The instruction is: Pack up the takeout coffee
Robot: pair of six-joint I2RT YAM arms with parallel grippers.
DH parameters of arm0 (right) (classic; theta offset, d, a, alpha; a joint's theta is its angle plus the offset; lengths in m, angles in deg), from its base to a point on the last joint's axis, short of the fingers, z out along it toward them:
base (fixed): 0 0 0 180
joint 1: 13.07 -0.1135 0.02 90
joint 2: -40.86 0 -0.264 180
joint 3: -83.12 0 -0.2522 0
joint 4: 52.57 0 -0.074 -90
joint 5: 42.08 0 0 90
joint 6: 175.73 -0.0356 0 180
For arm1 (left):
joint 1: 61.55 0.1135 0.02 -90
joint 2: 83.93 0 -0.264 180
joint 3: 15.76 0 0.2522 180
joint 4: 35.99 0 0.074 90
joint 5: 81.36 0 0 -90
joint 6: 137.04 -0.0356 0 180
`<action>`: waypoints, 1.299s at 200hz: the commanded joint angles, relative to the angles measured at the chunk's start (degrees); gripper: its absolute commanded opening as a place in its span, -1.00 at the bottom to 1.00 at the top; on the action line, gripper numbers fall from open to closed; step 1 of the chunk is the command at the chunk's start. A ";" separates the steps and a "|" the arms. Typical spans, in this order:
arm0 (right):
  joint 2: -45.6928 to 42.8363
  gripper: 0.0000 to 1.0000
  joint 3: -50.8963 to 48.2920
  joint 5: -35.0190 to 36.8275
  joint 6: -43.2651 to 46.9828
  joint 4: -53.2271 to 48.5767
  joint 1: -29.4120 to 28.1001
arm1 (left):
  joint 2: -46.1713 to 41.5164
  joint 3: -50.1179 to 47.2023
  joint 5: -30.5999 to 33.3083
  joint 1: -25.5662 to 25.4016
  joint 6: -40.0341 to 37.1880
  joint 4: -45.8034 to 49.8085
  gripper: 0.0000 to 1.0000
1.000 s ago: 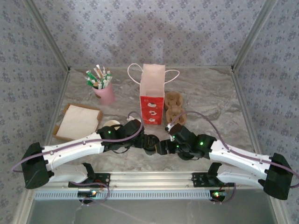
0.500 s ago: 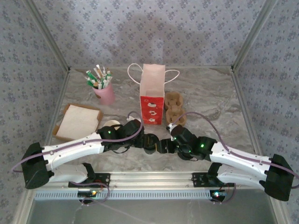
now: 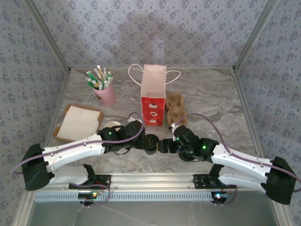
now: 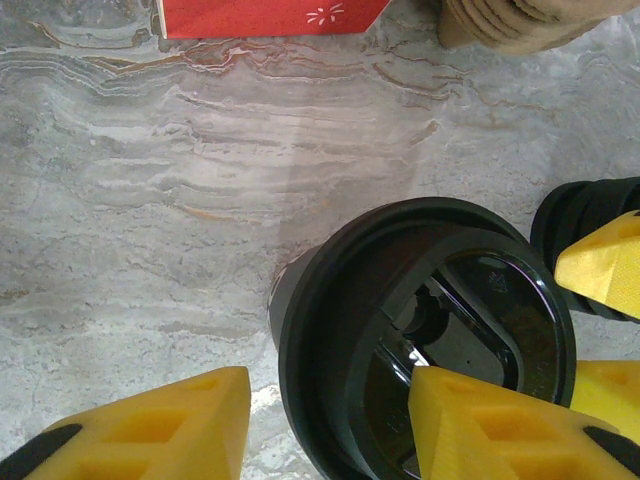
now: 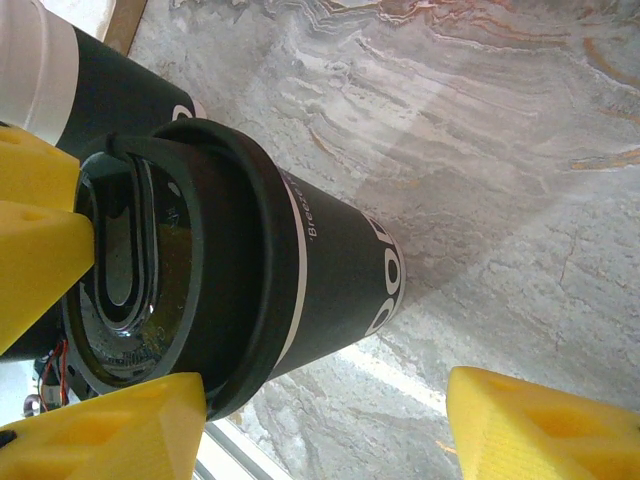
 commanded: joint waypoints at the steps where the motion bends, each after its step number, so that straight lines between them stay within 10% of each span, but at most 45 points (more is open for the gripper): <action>1: -0.80 0.35 -0.84 -1.01 -0.76 1.84 0.22 | 0.19 0.25 -0.95 0.14 0.56 0.30 -0.11; 260: -4.28 0.45 7.94 2.90 2.75 -11.12 0.41 | -0.68 2.70 1.68 0.23 0.02 2.88 0.05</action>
